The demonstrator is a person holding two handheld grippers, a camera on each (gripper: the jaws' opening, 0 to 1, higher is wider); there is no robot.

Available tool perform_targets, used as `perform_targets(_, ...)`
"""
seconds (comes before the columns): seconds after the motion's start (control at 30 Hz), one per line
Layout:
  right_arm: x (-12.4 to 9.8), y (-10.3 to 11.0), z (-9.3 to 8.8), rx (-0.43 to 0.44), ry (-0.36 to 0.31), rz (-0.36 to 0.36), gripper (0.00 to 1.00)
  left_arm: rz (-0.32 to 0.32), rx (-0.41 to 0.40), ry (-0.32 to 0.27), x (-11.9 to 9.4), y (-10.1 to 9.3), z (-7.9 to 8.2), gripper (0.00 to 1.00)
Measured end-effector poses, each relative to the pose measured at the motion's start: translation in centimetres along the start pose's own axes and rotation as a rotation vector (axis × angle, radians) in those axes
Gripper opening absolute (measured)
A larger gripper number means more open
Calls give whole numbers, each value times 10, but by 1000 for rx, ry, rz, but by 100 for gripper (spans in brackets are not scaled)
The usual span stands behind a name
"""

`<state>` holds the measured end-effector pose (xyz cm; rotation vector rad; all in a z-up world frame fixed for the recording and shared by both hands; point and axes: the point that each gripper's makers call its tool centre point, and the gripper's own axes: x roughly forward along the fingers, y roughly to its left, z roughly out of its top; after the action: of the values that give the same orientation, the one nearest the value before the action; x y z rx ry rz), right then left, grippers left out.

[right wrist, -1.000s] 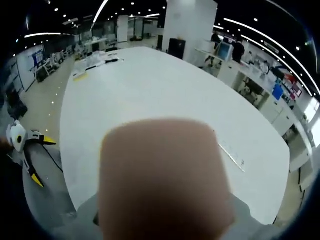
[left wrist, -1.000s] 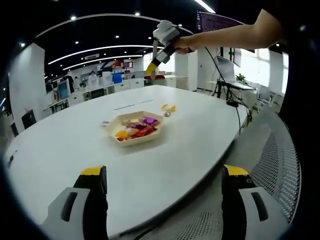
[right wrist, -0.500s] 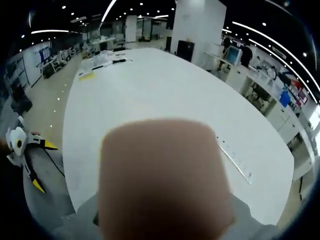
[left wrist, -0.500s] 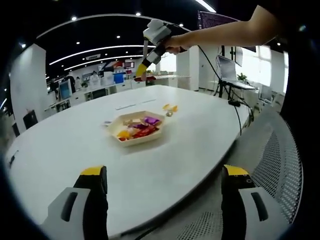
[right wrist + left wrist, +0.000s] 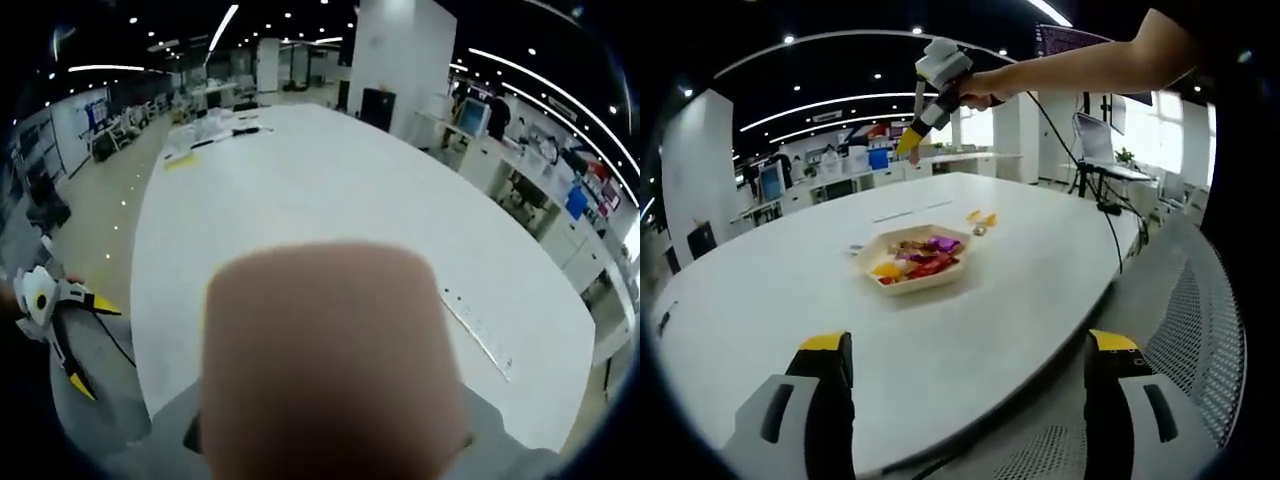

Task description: Place the target food into the container with the food tongs after gripping and lifting it, then release it inside without dropping or visibly crushing the food.

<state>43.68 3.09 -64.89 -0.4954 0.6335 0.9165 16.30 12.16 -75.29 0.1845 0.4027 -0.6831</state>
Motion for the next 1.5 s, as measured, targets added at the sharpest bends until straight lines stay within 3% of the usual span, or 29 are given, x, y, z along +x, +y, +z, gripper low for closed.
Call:
perform_targets(0.4,-2,-3,-7,4,4,-7,26,1,-1,0,0,1,0,94)
perform_targets(0.57,-8,-2,-19,16,14,-17,26,1,-3,7,0,0,-1,94)
perform_targets(1.0,-29,-34,-104,176,58,-67,27,-17,-19,24,1,-2,-4,93)
perform_targets(1.5,-5,-37,-172,232,144,-62,28,-25,-33,74,1,-3,-11,93)
